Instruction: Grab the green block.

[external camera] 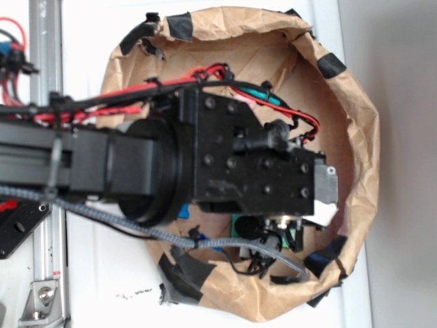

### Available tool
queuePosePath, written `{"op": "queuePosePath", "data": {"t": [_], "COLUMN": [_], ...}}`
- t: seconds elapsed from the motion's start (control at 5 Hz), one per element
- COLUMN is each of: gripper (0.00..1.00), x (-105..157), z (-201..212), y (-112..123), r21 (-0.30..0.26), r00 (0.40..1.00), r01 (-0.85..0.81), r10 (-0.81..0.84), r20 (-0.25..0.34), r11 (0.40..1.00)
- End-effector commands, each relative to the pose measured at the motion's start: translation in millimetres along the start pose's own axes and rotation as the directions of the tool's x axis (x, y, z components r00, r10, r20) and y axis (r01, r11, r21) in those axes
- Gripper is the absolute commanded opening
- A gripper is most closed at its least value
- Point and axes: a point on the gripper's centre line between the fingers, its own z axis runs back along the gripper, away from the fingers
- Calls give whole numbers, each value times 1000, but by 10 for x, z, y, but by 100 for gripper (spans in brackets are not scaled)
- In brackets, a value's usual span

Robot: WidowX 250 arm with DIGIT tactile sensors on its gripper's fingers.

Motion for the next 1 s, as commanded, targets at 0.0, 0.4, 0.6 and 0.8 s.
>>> {"op": "queuePosePath", "data": {"t": [0.0,0.4,0.6,0.8], "gripper": [100,100,100,100], "x": [2,72,54,39], "z": [81,-194,-382,-448], "y": [-259,-182,-165,-178], "r21": [-40,-52,-78,-65], "r00": [999,1000,1000,1000], "r01": [31,10,9,8], "r10": [-30,-8,-8,-8], "r20": [24,24,14,-6], "r11": [999,999,997,998]}}
